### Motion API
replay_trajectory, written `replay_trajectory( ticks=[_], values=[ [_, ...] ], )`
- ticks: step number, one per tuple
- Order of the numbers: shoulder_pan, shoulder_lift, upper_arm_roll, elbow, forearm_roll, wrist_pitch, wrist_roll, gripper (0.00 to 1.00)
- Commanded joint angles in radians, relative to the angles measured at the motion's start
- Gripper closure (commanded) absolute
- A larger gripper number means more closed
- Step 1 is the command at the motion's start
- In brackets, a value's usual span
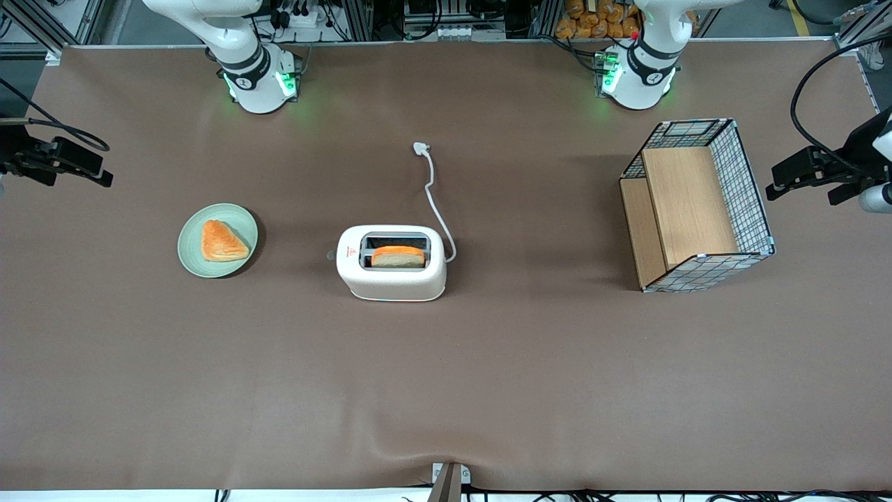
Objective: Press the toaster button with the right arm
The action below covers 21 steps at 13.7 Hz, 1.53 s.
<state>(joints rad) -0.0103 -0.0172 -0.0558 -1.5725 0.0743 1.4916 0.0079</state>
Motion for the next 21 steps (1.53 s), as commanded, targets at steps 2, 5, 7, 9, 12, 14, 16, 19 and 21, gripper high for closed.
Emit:
replay_trajectory(
  ticks=[2, 5, 7, 9, 12, 14, 16, 19, 21],
  values=[
    [-0.025, -0.053, 0.025, -0.055, -0.027, 0.019, 0.004, 0.0],
    [-0.027, -0.049, 0.027, -0.049, -0.038, 0.022, 0.003, 0.0],
    [-0.025, -0.046, 0.027, -0.046, -0.038, 0.022, 0.003, 0.0],
    [-0.025, -0.044, 0.027, -0.041, -0.038, 0.024, 0.003, 0.0],
    [-0.025, -0.043, 0.025, -0.038, -0.038, 0.022, -0.003, 0.0],
    [-0.025, -0.041, 0.025, -0.035, -0.039, 0.022, -0.005, 0.0],
    [-0.022, -0.041, 0.025, -0.035, -0.039, 0.022, -0.005, 0.0],
    [-0.022, -0.04, 0.025, -0.035, -0.047, 0.027, -0.002, 0.0],
    [-0.025, -0.04, 0.024, -0.035, -0.06, 0.03, 0.001, 0.0]
  ],
)
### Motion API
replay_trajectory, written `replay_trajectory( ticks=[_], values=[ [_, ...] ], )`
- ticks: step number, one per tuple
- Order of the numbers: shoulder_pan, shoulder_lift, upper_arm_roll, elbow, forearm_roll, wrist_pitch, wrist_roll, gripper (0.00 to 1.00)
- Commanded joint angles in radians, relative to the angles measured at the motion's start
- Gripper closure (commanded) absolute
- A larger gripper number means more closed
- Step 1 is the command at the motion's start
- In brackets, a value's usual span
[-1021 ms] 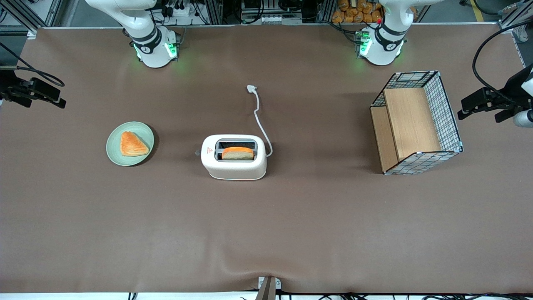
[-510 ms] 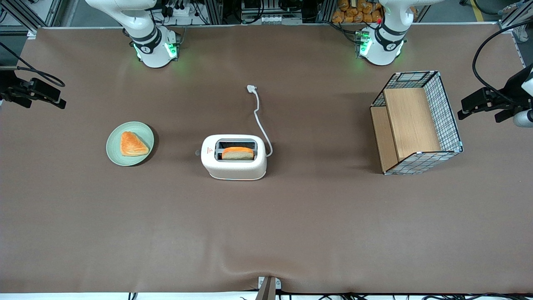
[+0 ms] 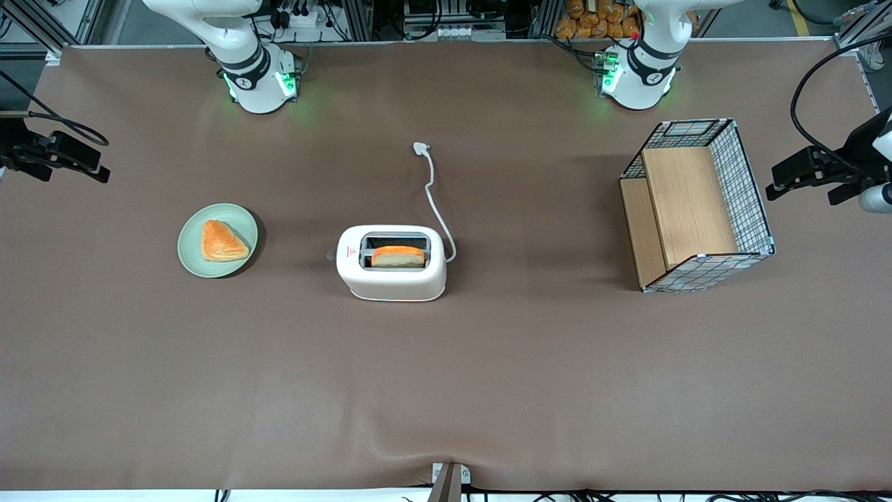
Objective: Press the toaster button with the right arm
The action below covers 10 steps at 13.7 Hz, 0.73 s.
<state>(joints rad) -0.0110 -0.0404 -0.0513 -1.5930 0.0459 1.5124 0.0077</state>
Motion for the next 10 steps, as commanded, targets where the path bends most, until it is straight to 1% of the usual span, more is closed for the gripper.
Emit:
replay_trajectory(
  ticks=[1, 4, 10],
  values=[
    [-0.024, -0.016, 0.019, -0.016, -0.035, 0.012, 0.002, 0.0],
    [-0.024, -0.015, 0.021, -0.015, -0.052, 0.02, -0.005, 0.0],
    [-0.026, 0.002, 0.021, -0.001, -0.052, 0.016, -0.005, 0.0]
  ],
)
